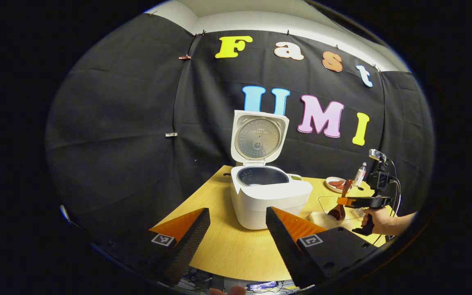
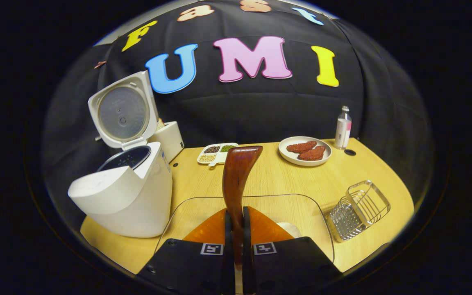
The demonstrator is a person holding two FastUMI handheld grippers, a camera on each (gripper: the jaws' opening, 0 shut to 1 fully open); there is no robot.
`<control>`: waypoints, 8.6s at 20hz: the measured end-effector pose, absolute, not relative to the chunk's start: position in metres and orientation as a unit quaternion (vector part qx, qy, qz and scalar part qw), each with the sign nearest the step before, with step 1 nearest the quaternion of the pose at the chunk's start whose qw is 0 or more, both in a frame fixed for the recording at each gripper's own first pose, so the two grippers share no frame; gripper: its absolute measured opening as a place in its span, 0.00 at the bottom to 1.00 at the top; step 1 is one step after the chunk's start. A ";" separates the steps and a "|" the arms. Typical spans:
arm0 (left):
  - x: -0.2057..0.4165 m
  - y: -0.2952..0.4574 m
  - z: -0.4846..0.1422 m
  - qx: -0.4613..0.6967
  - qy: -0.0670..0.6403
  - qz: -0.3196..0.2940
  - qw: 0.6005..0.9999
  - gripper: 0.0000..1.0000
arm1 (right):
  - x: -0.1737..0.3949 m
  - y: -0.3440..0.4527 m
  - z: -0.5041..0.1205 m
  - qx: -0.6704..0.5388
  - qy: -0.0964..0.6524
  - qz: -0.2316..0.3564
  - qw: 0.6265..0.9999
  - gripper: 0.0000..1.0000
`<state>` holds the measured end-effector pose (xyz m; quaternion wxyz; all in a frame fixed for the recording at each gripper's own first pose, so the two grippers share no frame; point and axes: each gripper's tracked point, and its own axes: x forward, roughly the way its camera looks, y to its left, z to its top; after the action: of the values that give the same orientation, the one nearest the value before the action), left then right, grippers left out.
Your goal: Close the left gripper, press the button to open the rice cooker; take a wooden spoon from the chopstick holder with the right hand, scoop a spoonful of rice and pour it into the rice cooker, then put the wooden spoon back into the chopstick holder.
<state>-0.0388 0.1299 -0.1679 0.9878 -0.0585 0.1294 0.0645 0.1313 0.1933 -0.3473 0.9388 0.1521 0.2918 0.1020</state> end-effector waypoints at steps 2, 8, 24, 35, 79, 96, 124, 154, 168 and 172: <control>-0.039 0.131 -0.165 -0.053 0.127 0.064 0.988 0.95 | 0.132 0.177 -0.349 0.225 0.301 0.074 0.924 0.12; -0.038 0.127 -0.165 -0.064 0.129 0.059 0.988 0.95 | 0.137 0.136 -0.332 0.339 0.283 0.051 0.896 0.12; -0.031 0.117 -0.148 -0.069 0.114 0.043 0.990 0.95 | 0.155 0.108 -0.240 0.549 0.245 0.032 0.798 0.12; -0.046 0.128 -0.153 -0.081 0.109 0.054 0.989 0.95 | 0.183 0.236 -0.136 0.568 0.237 0.129 0.777 0.12; -0.062 0.181 -0.190 -0.129 0.129 0.117 0.976 0.94 | 0.192 0.545 -0.203 -0.194 0.064 0.369 0.906 0.12; -0.081 0.176 -0.192 -0.123 0.126 0.119 0.977 0.94 | 0.166 0.551 -0.199 -0.235 0.032 0.408 0.882 0.12; -0.064 0.083 -0.122 -0.081 0.106 0.058 0.989 0.94 | 0.174 0.064 -0.137 0.201 0.110 0.130 0.965 0.11; -0.055 0.044 -0.098 -0.049 0.119 0.101 0.987 0.94 | 0.165 -0.065 -0.358 0.250 0.269 0.008 0.930 0.43; -0.016 0.061 -0.045 -0.040 0.053 0.053 0.996 0.94 | 0.088 -0.075 -0.176 0.166 0.119 0.037 0.978 0.98; 0.013 0.061 -0.023 -0.041 0.022 0.025 0.999 0.94 | 0.066 -0.071 -0.083 0.105 0.009 0.039 0.994 0.98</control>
<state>0.0130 0.0606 -0.0233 0.9986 -0.0412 0.0216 0.0253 0.0662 -0.0711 -0.0831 0.9937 0.1048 0.0087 0.0388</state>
